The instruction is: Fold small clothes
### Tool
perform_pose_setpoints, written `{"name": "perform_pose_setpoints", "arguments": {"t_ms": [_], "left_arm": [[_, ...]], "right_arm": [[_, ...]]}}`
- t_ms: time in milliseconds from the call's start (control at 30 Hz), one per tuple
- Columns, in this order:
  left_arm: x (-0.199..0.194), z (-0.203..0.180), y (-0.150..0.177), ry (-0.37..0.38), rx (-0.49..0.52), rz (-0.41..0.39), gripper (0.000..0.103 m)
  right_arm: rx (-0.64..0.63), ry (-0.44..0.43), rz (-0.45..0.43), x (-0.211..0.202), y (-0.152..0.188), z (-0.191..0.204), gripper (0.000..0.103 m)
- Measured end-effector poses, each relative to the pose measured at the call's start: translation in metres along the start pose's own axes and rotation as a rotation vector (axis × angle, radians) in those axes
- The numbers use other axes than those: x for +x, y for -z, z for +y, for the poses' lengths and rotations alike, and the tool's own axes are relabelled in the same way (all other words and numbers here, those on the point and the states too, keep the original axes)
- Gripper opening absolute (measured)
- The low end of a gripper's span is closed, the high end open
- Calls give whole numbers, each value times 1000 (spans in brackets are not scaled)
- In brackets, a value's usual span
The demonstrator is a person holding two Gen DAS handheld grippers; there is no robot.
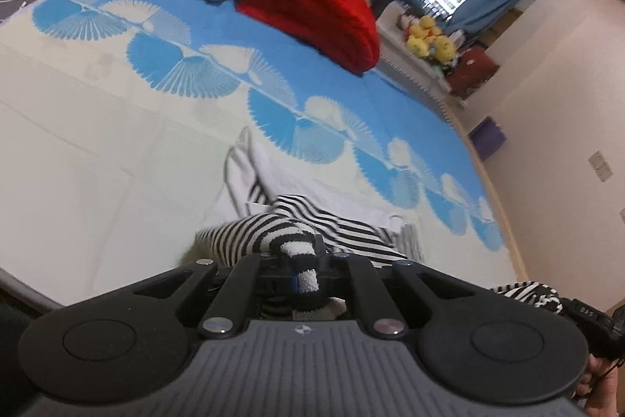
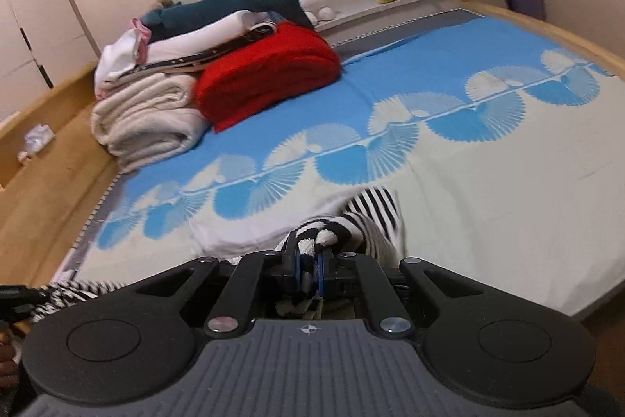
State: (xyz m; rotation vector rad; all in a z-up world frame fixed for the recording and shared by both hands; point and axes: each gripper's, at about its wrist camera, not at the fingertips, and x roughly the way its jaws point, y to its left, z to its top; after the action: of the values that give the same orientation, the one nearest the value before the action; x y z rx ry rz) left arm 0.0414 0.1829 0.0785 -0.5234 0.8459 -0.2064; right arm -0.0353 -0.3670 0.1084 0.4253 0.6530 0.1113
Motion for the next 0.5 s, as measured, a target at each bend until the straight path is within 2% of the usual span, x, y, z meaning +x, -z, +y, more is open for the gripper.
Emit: {"name": "perform_pose_setpoints", "arguments": {"t_ms": [67,167,333,400,433,500], "left_arm": [[24,8,-12,5,-25,28,6],[78,17,-34,-27,-45,93,6],[161,26,-65,-29,-8,165,7],[186,33,-67,-37,37,166,9],[201,39,-66,-53,38,204,10],[219,48,-66,-77,-59,266,11]], "right_arm": [[11,9,24,22,-5,-6,7],[21,15,82,67,-15,-14,7],[81,50,182,159,-40,-44,7],[96,75,229,189,-39,-54,7],[114,84,259,205,-37,-61,7],[114,101,288,228,-27,-70,7]]}}
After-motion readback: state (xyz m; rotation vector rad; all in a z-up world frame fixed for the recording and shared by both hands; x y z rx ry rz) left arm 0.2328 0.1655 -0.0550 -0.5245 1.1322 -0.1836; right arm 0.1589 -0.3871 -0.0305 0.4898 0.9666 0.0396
